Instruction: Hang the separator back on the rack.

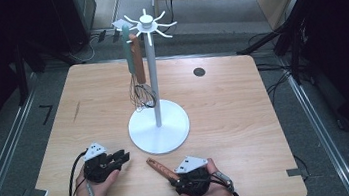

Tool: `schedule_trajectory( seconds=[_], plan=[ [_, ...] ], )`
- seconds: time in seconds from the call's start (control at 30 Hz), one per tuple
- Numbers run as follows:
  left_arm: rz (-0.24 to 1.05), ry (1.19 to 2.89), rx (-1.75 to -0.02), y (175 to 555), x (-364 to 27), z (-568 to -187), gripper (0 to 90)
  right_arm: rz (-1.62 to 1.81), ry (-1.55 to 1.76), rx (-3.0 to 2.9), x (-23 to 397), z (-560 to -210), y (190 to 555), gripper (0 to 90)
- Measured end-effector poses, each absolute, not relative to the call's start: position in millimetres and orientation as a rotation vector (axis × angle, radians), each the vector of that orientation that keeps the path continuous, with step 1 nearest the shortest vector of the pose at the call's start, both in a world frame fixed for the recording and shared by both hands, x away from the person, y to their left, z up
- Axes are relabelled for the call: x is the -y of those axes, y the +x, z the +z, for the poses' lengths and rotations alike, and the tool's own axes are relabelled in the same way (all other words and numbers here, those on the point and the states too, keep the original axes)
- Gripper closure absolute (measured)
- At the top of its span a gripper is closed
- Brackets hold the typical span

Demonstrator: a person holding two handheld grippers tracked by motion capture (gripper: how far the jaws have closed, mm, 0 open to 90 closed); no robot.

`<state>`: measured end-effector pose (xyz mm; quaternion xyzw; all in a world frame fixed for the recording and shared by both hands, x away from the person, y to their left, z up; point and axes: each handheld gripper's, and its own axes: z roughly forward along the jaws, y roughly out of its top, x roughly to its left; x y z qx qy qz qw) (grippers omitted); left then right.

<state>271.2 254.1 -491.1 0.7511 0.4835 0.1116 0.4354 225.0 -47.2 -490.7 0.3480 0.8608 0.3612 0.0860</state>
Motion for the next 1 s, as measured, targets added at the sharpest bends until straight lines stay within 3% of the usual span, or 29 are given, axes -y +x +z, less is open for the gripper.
schedule_trajectory(
  seconds=[0.33,0.43,0.57,0.67,0.73,0.83,1.0],
  plan=[
    [0.273,1.875,-1.185,271,-254,-491,75.2,1.053,1.045,-2.537,35,-491,228,59.9],
    [0.293,1.851,-1.199,271,-260,-489,73.9,0.992,1.007,-2.507,28,-491,224,65.6],
    [0.322,1.826,-1.216,271,-270,-487,67.0,0.993,1.002,-2.503,26,-491,223,68.2],
    [0.395,1.783,-1.255,273,-293,-485,52.0,0.993,1.015,-2.503,26,-490,223,69.1],
    [0.412,1.769,-1.280,273,-302,-484,48.5,0.993,1.015,-2.503,26,-490,223,69.3],
    [0.506,1.714,-1.393,276,-330,-483,30.3,1.005,1.020,-2.492,26,-491,222,69.5],
    [0.561,1.603,-1.493,277,-366,-482,30.1,1.020,1.020,-2.486,27,-492,222,69.5]
  ],
)
